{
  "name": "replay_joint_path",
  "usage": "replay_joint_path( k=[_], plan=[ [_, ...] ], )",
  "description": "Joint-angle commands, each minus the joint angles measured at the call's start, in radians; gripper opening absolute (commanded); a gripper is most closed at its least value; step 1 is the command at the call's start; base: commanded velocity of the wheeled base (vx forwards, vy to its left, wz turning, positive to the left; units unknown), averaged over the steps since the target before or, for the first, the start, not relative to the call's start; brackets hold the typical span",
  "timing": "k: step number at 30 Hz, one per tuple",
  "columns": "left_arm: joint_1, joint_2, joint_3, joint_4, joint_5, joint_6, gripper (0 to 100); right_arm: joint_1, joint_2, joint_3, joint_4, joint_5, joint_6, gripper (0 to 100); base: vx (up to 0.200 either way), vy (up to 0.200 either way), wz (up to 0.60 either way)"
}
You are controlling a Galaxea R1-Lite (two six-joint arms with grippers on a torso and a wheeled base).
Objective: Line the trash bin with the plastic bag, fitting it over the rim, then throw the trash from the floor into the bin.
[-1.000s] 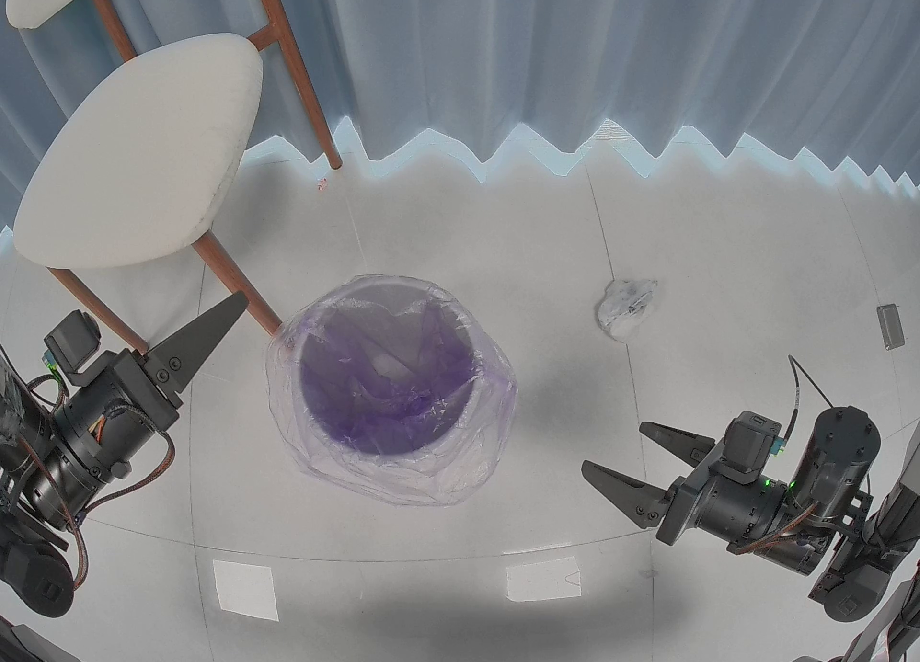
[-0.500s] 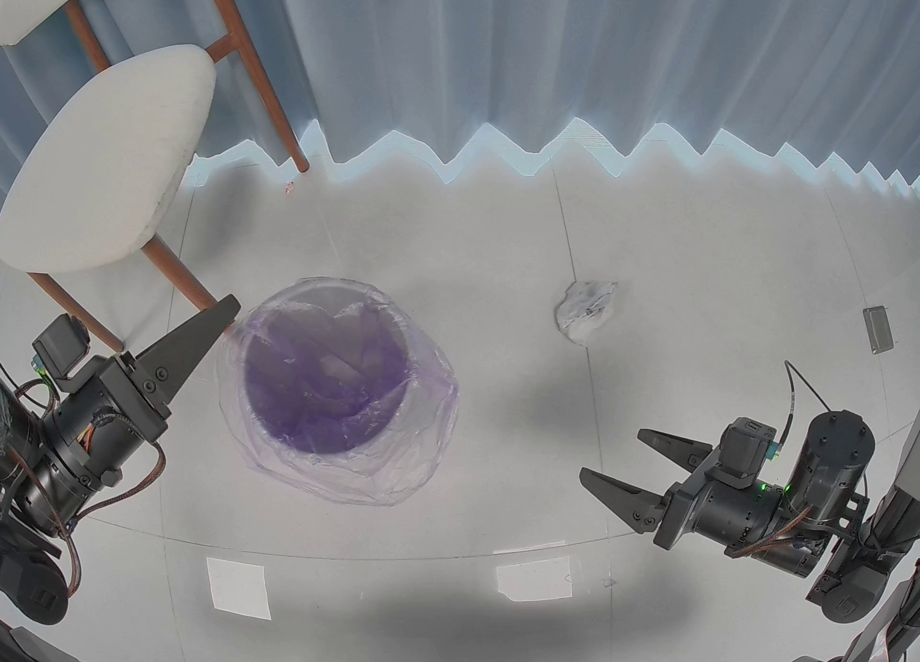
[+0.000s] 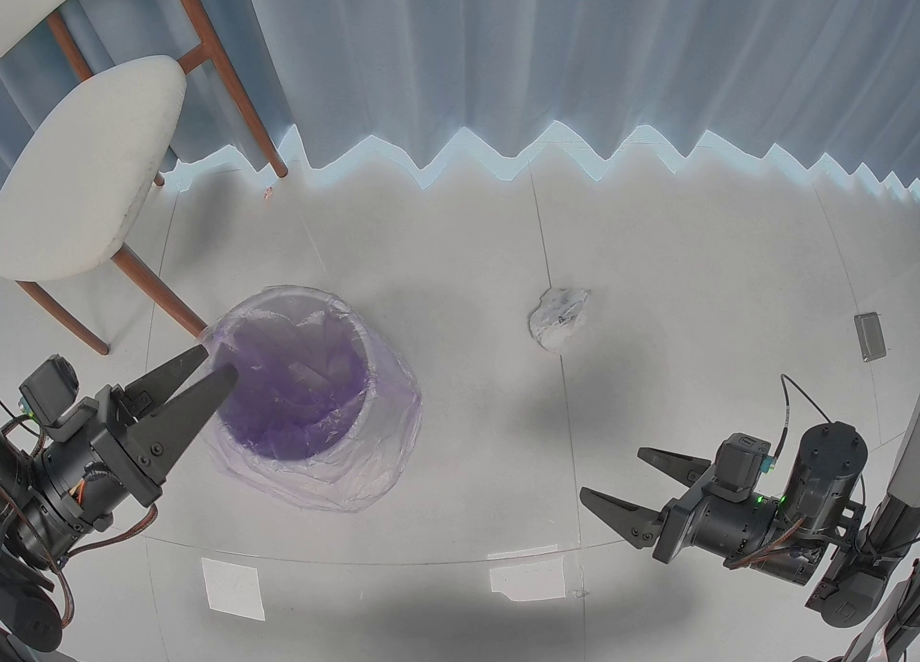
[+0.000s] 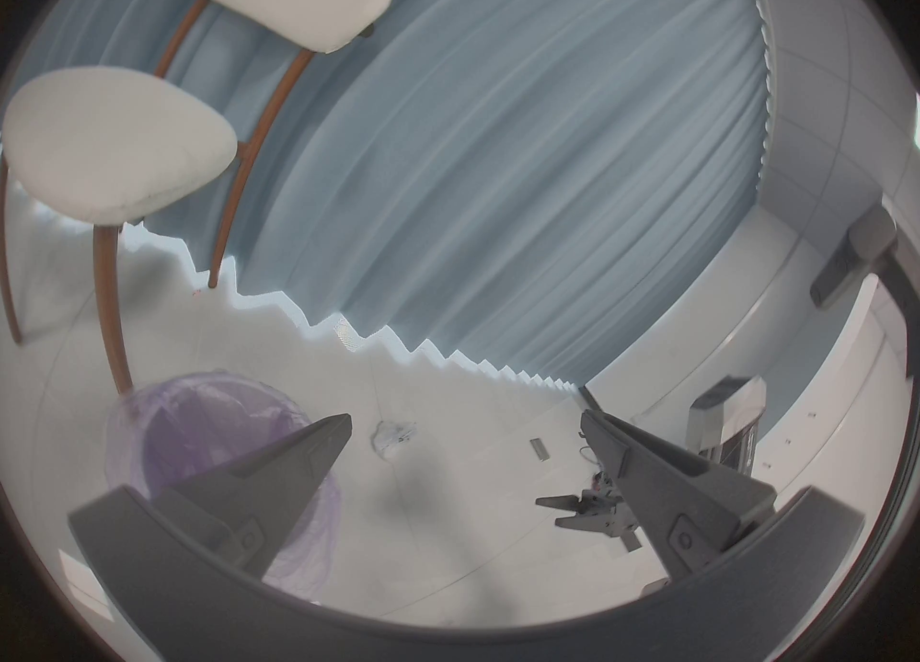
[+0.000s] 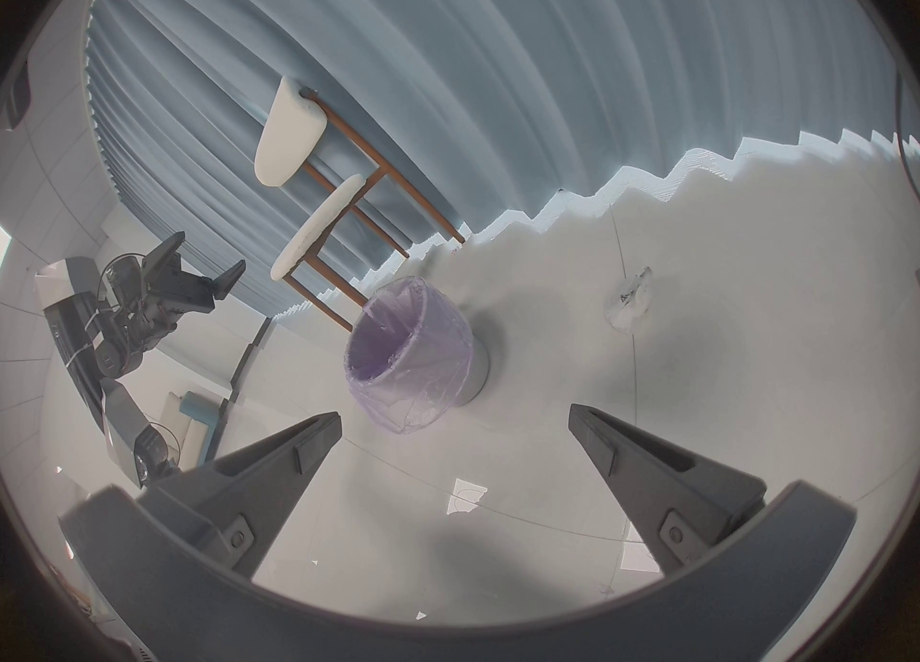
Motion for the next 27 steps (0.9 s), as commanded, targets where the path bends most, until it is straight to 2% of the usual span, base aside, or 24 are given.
replay_joint_path(
  k=[1,7,12,18,20,24,27],
  plan=[
    [0.004,0.006,0.032,0.001,0.004,0.053,100,-0.001,0.029,0.007,-0.015,-0.001,0.001,100,0.200,0.000,0.00],
    [0.007,0.004,0.033,0.035,0.002,0.062,100,-0.001,0.055,0.013,-0.015,-0.001,0.001,100,0.200,0.000,0.00],
    [-0.004,-0.002,0.012,0.029,0.001,0.073,100,-0.006,0.058,0.018,-0.015,-0.001,0.038,100,0.160,0.000,0.00],
    [0.008,-0.022,-0.083,0.040,0.002,0.067,100,-0.014,0.067,-0.044,-0.012,0.008,0.233,100,0.000,0.000,0.00],
    [0.007,-0.020,-0.093,0.038,0.001,0.051,100,-0.014,0.126,-0.081,-0.012,0.007,0.261,100,0.000,0.000,0.00],
    [0.039,-0.017,-0.117,0.036,0.010,0.021,100,-0.014,0.267,-0.157,-0.013,-0.009,0.215,100,0.000,0.000,0.00],
    [0.080,-0.019,-0.137,0.038,-0.001,0.007,100,-0.020,0.383,-0.245,-0.013,-0.065,0.181,100,0.000,0.000,0.00]
  ],
)
